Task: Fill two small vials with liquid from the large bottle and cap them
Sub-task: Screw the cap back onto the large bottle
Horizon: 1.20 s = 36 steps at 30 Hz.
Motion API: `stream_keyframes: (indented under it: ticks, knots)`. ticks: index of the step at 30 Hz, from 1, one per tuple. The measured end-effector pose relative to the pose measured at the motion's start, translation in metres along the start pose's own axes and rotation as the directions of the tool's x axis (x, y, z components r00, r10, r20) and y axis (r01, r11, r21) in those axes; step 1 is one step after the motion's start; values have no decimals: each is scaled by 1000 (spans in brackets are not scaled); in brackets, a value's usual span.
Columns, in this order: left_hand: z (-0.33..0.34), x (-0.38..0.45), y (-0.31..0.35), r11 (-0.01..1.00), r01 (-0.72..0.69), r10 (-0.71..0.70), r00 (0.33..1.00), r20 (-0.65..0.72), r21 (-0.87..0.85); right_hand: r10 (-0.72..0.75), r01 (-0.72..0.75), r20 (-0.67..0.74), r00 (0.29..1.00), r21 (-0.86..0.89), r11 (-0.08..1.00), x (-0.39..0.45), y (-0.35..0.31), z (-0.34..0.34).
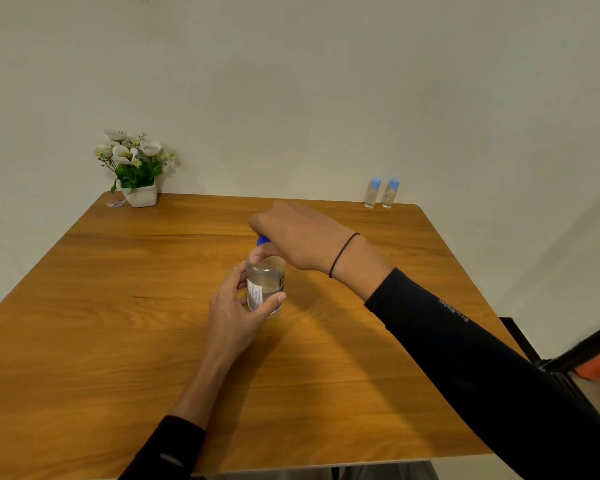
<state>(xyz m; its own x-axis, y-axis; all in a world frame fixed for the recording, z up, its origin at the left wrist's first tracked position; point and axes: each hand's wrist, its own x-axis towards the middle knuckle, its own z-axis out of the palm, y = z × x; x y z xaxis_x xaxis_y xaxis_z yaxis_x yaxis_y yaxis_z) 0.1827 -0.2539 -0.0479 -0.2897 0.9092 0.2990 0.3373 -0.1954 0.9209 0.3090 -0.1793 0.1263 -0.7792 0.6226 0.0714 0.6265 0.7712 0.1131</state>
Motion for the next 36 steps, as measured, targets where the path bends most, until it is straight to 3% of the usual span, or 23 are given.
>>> stream_keyframes:
  ticks: [2,7,14,19,21,28,32,36]
  knots:
    - [0,0,1,1000,-3,3,1000,-1,2,18,-18,-3,1000,-86,996,1,-2,2]
    - [-1,2,-3,1000,-2,2,1000,9,-4,-129,120,44,991,164,979,-1,2,0]
    - [-1,1,0,1000,-6,6,1000,3,-12,25,-23,22,999,-122,992,0,-4,1]
    - [0,2,0,1000,-5,6,1000,11,-24,-109,102,53,993,124,987,-1,2,-1]
    - [-1,1,-1,1000,-4,4,1000,9,-18,-134,128,66,989,92,988,1,2,0]
    - [-1,1,-2,1000,-4,4,1000,4,-19,-2,7,62,998,-74,997,3,-1,-2]
    - [-1,2,-3,1000,-3,3,1000,3,-18,-78,64,119,990,112,992,1,3,2]
    - [-1,2,-3,1000,-3,3,1000,3,-15,-116,111,69,991,67,992,1,4,-3]
